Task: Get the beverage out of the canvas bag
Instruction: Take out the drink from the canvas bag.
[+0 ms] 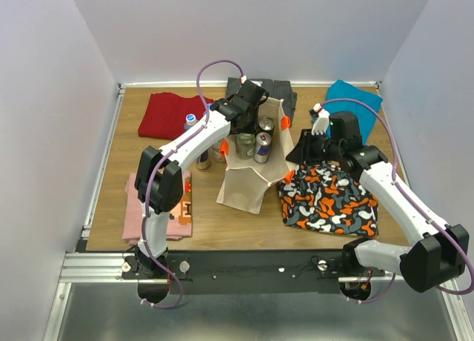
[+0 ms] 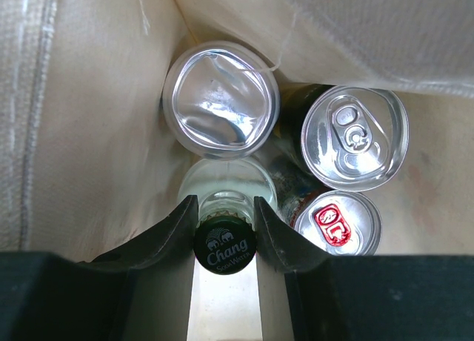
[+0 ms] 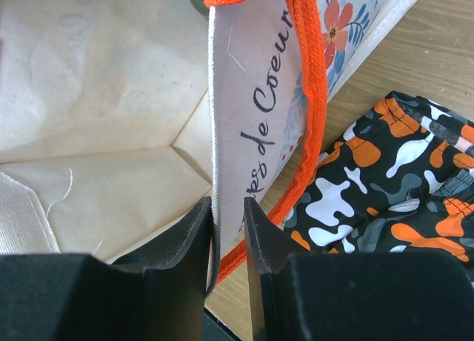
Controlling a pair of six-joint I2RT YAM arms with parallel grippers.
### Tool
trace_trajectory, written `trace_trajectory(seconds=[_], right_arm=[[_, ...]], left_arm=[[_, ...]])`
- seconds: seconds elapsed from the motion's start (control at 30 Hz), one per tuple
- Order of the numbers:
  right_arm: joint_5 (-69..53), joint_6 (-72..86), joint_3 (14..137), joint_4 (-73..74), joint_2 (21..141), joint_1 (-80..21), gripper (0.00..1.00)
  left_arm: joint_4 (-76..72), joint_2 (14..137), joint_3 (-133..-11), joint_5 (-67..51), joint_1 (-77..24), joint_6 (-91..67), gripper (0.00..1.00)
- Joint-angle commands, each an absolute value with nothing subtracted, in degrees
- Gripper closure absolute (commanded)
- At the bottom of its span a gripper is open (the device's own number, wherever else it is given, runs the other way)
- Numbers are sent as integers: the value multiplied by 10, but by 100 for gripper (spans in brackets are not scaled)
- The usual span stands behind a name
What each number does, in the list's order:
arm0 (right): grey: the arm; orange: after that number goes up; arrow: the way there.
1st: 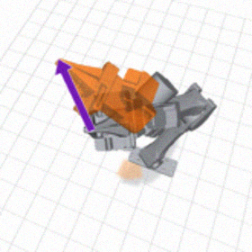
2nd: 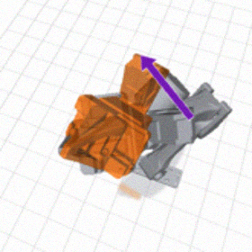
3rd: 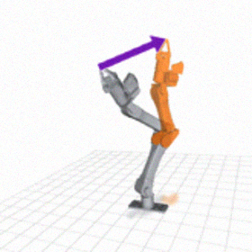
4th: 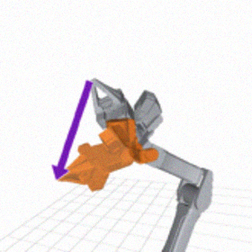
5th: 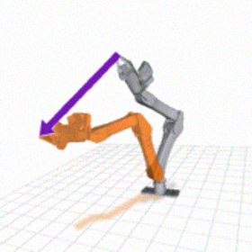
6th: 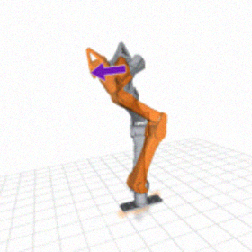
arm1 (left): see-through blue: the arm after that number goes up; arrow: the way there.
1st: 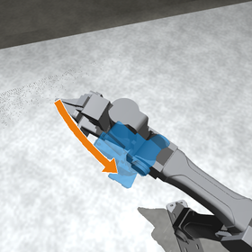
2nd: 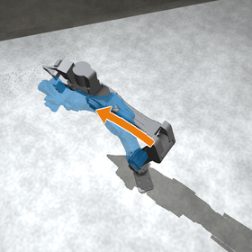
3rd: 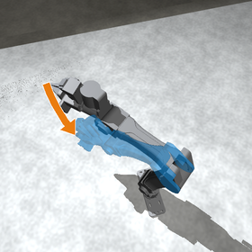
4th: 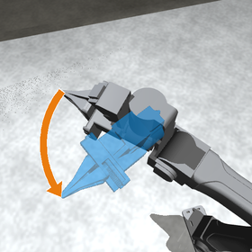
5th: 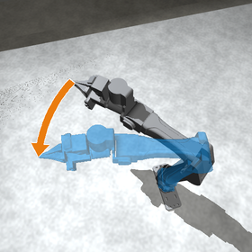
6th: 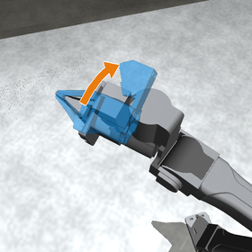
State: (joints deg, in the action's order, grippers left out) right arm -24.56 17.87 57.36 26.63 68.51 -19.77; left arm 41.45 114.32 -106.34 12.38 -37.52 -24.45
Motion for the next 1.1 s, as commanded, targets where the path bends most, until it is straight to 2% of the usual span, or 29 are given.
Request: trace_trajectory(seconds=[0.0, 0.17, 1.07], right_arm=[[-228, 166, 562, 287, 677, -199, 68], [-221, 164, 563, 289, 678, -199, 68], [-209, 194, 562, 299, 662, -199, 67]], left_arm=[[443, 1114, -1065, 107, -378, -240, 100], [477, 1114, -1107, 115, -383, -233, 100], [493, 997, -1114, 77, -403, -185, 100]])
